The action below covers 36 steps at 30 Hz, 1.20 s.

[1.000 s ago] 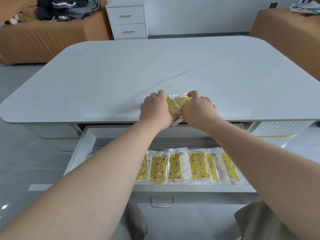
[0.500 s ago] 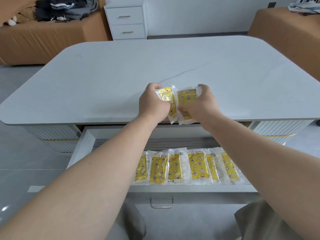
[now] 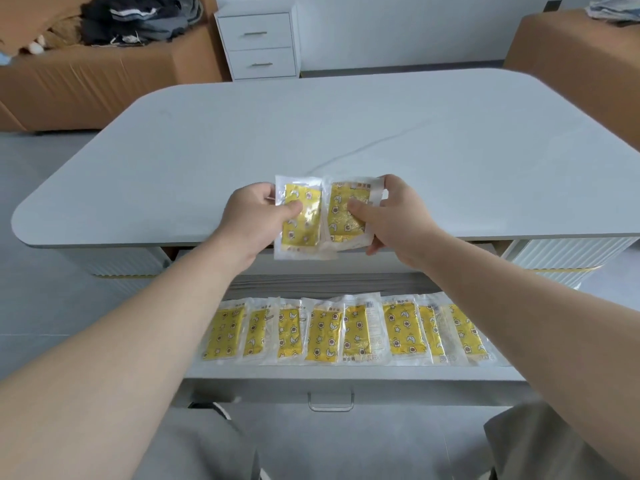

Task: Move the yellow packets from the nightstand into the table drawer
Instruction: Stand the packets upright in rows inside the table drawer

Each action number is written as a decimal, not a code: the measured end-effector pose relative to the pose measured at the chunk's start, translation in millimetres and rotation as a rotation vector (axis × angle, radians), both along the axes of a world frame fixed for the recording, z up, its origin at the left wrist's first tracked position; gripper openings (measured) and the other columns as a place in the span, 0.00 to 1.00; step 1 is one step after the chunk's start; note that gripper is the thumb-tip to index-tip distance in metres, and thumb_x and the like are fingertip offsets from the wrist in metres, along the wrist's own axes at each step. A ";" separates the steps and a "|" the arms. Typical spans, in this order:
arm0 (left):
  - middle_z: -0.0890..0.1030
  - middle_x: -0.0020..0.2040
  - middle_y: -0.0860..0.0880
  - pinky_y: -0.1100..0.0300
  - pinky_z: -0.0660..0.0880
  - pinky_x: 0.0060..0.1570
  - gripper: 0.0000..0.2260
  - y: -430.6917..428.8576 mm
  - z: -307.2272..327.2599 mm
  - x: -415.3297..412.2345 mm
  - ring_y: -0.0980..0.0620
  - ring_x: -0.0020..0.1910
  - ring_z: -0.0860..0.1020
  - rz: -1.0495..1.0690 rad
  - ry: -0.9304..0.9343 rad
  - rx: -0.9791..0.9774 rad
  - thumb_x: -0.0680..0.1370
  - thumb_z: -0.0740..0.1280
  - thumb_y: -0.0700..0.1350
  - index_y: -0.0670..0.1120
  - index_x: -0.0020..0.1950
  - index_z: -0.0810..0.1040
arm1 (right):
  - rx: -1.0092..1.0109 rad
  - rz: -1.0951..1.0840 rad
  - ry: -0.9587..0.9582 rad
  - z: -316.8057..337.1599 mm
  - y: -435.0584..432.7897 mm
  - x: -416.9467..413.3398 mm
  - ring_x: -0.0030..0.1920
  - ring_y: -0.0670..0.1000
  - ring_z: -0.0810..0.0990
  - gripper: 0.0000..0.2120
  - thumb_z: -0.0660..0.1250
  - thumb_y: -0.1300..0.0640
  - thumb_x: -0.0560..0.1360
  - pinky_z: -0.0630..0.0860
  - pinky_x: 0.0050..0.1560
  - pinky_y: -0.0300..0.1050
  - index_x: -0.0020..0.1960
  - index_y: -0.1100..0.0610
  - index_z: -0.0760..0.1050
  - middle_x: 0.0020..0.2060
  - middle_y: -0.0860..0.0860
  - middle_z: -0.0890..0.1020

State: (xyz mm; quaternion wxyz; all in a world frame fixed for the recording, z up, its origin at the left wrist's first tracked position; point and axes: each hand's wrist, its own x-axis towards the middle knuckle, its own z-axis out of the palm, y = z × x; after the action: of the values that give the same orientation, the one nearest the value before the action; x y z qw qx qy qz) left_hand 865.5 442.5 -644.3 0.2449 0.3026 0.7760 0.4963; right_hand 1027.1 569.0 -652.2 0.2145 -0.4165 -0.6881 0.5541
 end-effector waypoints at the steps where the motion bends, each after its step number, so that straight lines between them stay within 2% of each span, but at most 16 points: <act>1: 0.86 0.48 0.50 0.52 0.80 0.56 0.05 -10.5 -0.2 -4.6 0.51 0.49 0.85 -0.040 0.015 -0.051 0.76 0.74 0.41 0.46 0.51 0.83 | 0.025 0.027 -0.032 -1.7 -4.1 0.7 0.31 0.55 0.84 0.20 0.72 0.50 0.78 0.84 0.37 0.53 0.65 0.49 0.67 0.40 0.50 0.84; 4: 0.87 0.47 0.50 0.51 0.80 0.57 0.10 -41.9 -0.5 -16.5 0.51 0.48 0.85 -0.165 0.076 -0.242 0.74 0.76 0.38 0.47 0.53 0.82 | -0.003 0.110 -0.028 -12.6 -16.1 2.7 0.39 0.54 0.87 0.22 0.71 0.52 0.79 0.85 0.40 0.55 0.68 0.53 0.67 0.45 0.52 0.86; 6: 0.87 0.45 0.50 0.50 0.81 0.54 0.13 -58.5 -3.7 -27.7 0.50 0.46 0.86 -0.200 0.091 -0.377 0.73 0.76 0.35 0.46 0.55 0.82 | 0.001 0.157 -0.056 -18.8 -24.9 4.1 0.43 0.52 0.87 0.21 0.71 0.54 0.78 0.85 0.45 0.55 0.67 0.52 0.68 0.48 0.51 0.85; 10: 0.86 0.47 0.41 0.43 0.83 0.48 0.13 -80.3 -18.9 -55.6 0.42 0.45 0.86 -0.265 0.136 -0.725 0.70 0.78 0.35 0.41 0.52 0.80 | -0.041 0.234 -0.064 -24.1 -37.9 4.4 0.47 0.53 0.86 0.21 0.71 0.58 0.78 0.84 0.52 0.54 0.69 0.52 0.68 0.52 0.52 0.84; 13: 0.83 0.50 0.37 0.50 0.84 0.42 0.14 -92.4 -34.9 -72.8 0.41 0.45 0.86 -0.256 0.117 -0.940 0.71 0.78 0.35 0.38 0.53 0.78 | -0.042 0.257 -0.082 -24.6 -41.5 5.1 0.46 0.54 0.87 0.22 0.71 0.58 0.79 0.84 0.50 0.58 0.69 0.51 0.68 0.51 0.53 0.85; 17: 0.84 0.49 0.40 0.56 0.82 0.33 0.15 -101.3 -50.0 -89.1 0.44 0.39 0.85 -0.180 0.136 -1.033 0.73 0.77 0.36 0.38 0.55 0.75 | -0.002 0.275 -0.120 -23.3 -43.4 8.3 0.46 0.55 0.87 0.22 0.71 0.58 0.79 0.84 0.49 0.59 0.70 0.50 0.67 0.50 0.53 0.85; 18: 0.84 0.48 0.40 0.56 0.82 0.34 0.15 -101.6 -52.5 -89.9 0.44 0.39 0.85 -0.160 0.147 -1.050 0.73 0.76 0.36 0.38 0.53 0.74 | 0.004 0.277 -0.124 -23.2 -43.1 9.2 0.46 0.55 0.86 0.22 0.71 0.58 0.79 0.84 0.49 0.58 0.70 0.50 0.67 0.50 0.53 0.84; 21: 0.83 0.47 0.41 0.49 0.84 0.46 0.13 -100.1 -56.8 -87.6 0.43 0.41 0.86 -0.127 0.201 -1.133 0.74 0.76 0.39 0.39 0.53 0.75 | 0.023 0.287 -0.136 -22.9 -41.7 12.3 0.46 0.53 0.86 0.21 0.70 0.58 0.79 0.84 0.43 0.50 0.69 0.51 0.67 0.50 0.52 0.84; 24: 0.85 0.43 0.43 0.51 0.84 0.45 0.15 -96.4 -55.3 -78.3 0.47 0.35 0.86 -0.143 0.295 -1.298 0.75 0.76 0.46 0.39 0.53 0.76 | 0.057 0.297 -0.150 -24.0 -41.0 15.2 0.47 0.51 0.85 0.21 0.70 0.58 0.79 0.84 0.44 0.47 0.69 0.52 0.68 0.51 0.51 0.83; 26: 0.86 0.40 0.42 0.53 0.84 0.46 0.20 -93.6 -58.3 -69.5 0.49 0.34 0.86 -0.175 0.298 -1.426 0.76 0.74 0.51 0.37 0.57 0.77 | 0.068 0.305 -0.160 -25.5 -40.7 16.0 0.47 0.50 0.85 0.21 0.70 0.58 0.79 0.84 0.46 0.48 0.69 0.52 0.68 0.51 0.50 0.83; 29: 0.86 0.48 0.44 0.56 0.83 0.47 0.23 -89.3 -62.9 -57.2 0.50 0.44 0.87 -0.206 0.290 -1.482 0.78 0.71 0.52 0.37 0.65 0.75 | 0.084 0.321 -0.174 -26.9 -40.5 14.9 0.47 0.51 0.85 0.20 0.70 0.58 0.79 0.85 0.47 0.50 0.68 0.52 0.68 0.51 0.50 0.83; 32: 0.83 0.59 0.46 0.61 0.79 0.42 0.22 -84.0 -54.9 -43.9 0.50 0.48 0.83 -0.269 0.427 -1.496 0.80 0.70 0.52 0.40 0.69 0.74 | 0.096 0.333 -0.185 -28.0 -40.7 12.8 0.48 0.51 0.85 0.21 0.70 0.57 0.79 0.84 0.48 0.49 0.69 0.52 0.68 0.52 0.50 0.83; 34: 0.80 0.65 0.45 0.64 0.76 0.37 0.25 -78.7 -43.5 -35.4 0.49 0.52 0.81 -0.329 0.477 -1.510 0.81 0.68 0.52 0.40 0.73 0.69 | 0.100 0.341 -0.192 -28.5 -41.7 11.4 0.49 0.51 0.85 0.21 0.70 0.58 0.79 0.84 0.46 0.47 0.69 0.52 0.68 0.53 0.50 0.83; 36: 0.79 0.66 0.43 0.63 0.76 0.39 0.31 -71.2 -30.4 -32.6 0.49 0.55 0.81 -0.377 0.446 -1.463 0.79 0.70 0.54 0.38 0.75 0.67 | 0.098 0.354 -0.196 -29.0 -42.6 9.8 0.49 0.51 0.84 0.21 0.69 0.59 0.79 0.82 0.41 0.43 0.69 0.52 0.67 0.53 0.50 0.82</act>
State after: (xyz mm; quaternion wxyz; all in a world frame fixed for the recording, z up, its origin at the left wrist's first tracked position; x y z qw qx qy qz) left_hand 832.9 371.3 -674.7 0.3004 0.2835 0.8719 -0.2629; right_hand 1036.9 526.4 -681.2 0.0660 -0.3302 -0.7943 0.5056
